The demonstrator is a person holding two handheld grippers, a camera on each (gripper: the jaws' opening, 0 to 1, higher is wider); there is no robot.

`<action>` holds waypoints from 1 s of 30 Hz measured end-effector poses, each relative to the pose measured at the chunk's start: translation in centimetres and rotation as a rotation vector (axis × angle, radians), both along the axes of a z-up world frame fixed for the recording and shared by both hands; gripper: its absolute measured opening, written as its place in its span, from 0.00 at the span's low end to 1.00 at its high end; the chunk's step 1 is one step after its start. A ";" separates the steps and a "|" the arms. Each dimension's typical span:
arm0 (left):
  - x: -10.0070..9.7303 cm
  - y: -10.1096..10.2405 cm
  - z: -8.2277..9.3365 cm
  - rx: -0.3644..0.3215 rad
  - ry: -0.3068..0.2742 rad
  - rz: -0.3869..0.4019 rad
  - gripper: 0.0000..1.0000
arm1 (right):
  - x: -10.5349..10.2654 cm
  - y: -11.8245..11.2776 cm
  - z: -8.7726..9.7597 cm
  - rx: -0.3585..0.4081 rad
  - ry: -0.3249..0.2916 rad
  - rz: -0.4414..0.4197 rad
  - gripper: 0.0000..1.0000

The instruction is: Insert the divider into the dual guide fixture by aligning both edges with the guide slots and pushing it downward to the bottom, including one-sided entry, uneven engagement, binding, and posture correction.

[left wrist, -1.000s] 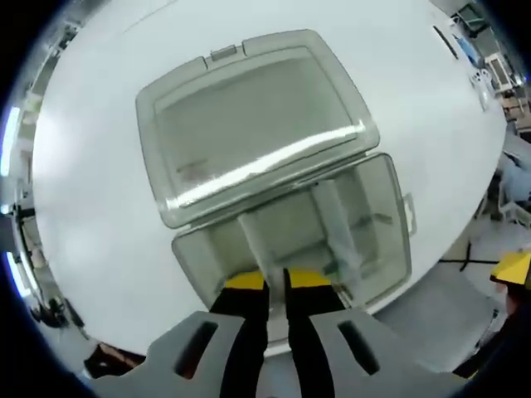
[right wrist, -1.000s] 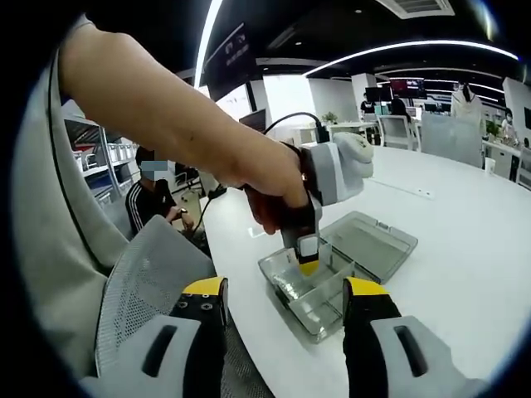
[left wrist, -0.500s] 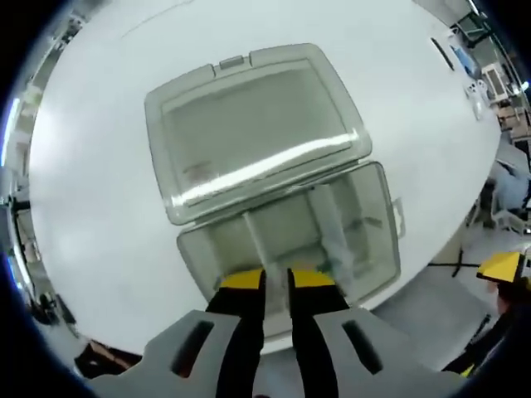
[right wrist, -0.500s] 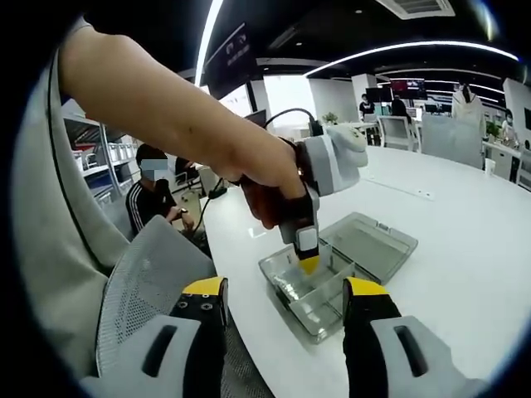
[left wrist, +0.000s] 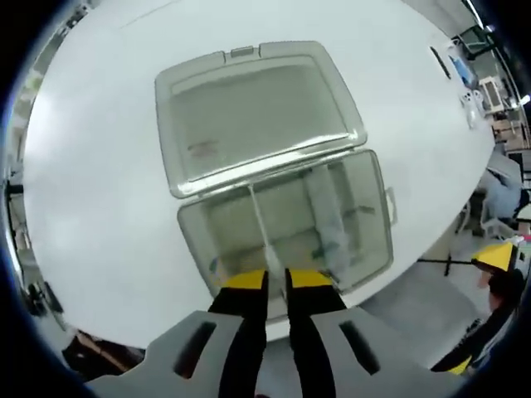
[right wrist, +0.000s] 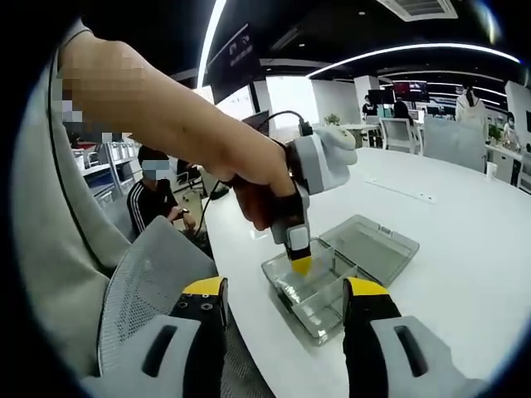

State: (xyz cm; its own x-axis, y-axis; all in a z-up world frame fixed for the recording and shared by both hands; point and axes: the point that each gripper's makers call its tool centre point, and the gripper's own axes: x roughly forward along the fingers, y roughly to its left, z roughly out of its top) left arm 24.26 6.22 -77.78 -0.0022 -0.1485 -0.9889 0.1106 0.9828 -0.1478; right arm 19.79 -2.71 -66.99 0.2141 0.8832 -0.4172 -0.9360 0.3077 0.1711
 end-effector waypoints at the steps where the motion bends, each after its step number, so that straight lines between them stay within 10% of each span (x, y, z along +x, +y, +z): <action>1: 0.0 -0.1 0.0 -0.004 0.001 0.004 0.03 | 0.0 0.0 0.0 0.001 -0.001 0.000 0.53; 30: -0.4 -0.4 -0.9 0.091 0.022 -0.022 0.00 | -0.1 -0.6 -0.1 -0.006 0.001 -0.015 0.52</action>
State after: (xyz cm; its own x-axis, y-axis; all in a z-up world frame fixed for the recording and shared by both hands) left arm 23.86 5.84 -78.71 -0.0266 -0.0572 -0.9980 0.1301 0.9897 -0.0602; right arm 19.70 -3.30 -67.07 0.2269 0.8776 -0.4223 -0.9312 0.3225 0.1700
